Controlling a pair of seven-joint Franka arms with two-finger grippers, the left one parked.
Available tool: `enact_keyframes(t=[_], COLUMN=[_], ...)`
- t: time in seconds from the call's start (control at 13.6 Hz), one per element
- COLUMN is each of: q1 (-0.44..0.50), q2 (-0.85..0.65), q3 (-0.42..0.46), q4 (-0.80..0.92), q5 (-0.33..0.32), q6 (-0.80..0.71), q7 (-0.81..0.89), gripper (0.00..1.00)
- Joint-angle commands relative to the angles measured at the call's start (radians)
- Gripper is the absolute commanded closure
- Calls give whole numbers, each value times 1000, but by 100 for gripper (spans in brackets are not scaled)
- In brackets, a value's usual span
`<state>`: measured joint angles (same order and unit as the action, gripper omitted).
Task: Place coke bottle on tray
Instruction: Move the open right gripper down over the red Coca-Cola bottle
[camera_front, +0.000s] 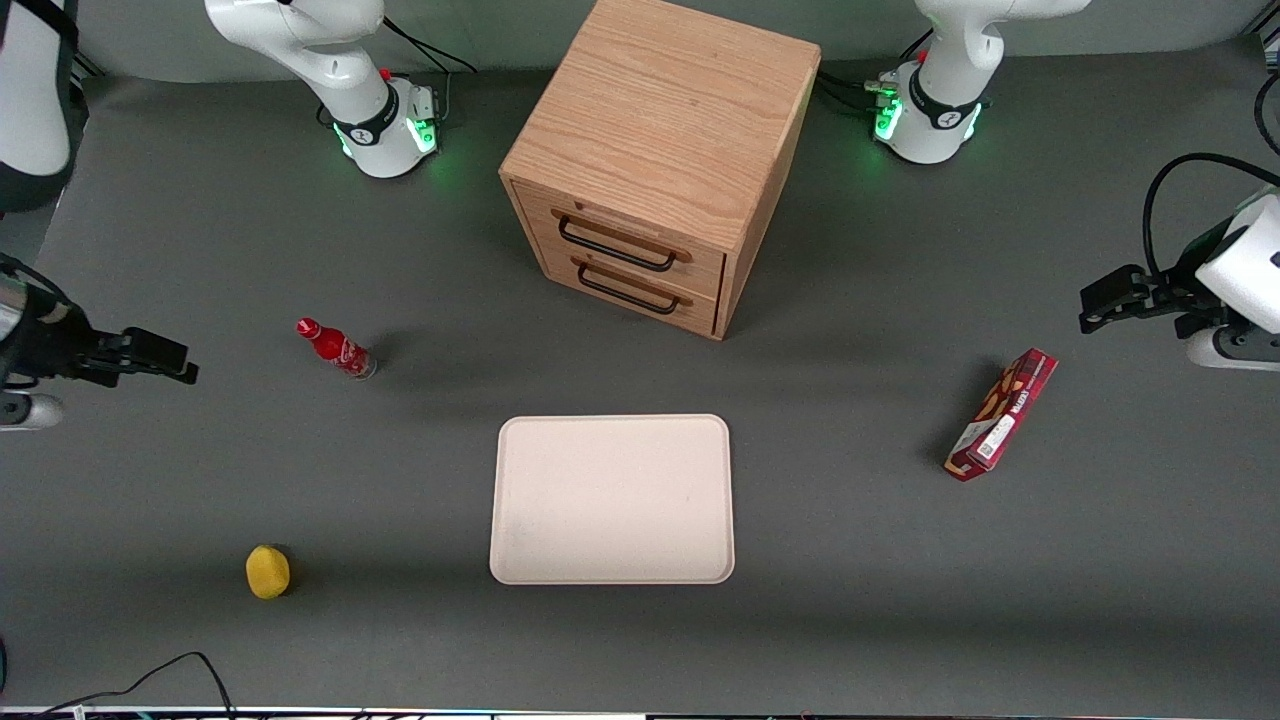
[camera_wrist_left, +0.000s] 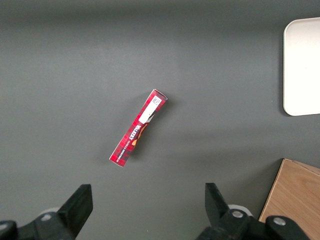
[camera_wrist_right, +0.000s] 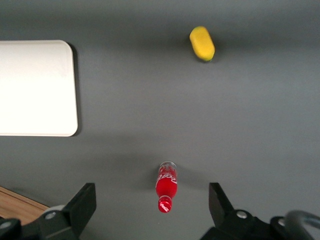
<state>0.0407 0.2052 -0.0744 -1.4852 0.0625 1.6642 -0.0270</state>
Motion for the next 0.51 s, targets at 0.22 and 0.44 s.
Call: enact_keyframes(t=[0.22,0.44], q1=[1,-4], q2=[-137,-211], q3=[25,61], q4=[-393,-570], q5=[17,17], q6=[305,420], q7=[-21,-10], gripper=[0,0])
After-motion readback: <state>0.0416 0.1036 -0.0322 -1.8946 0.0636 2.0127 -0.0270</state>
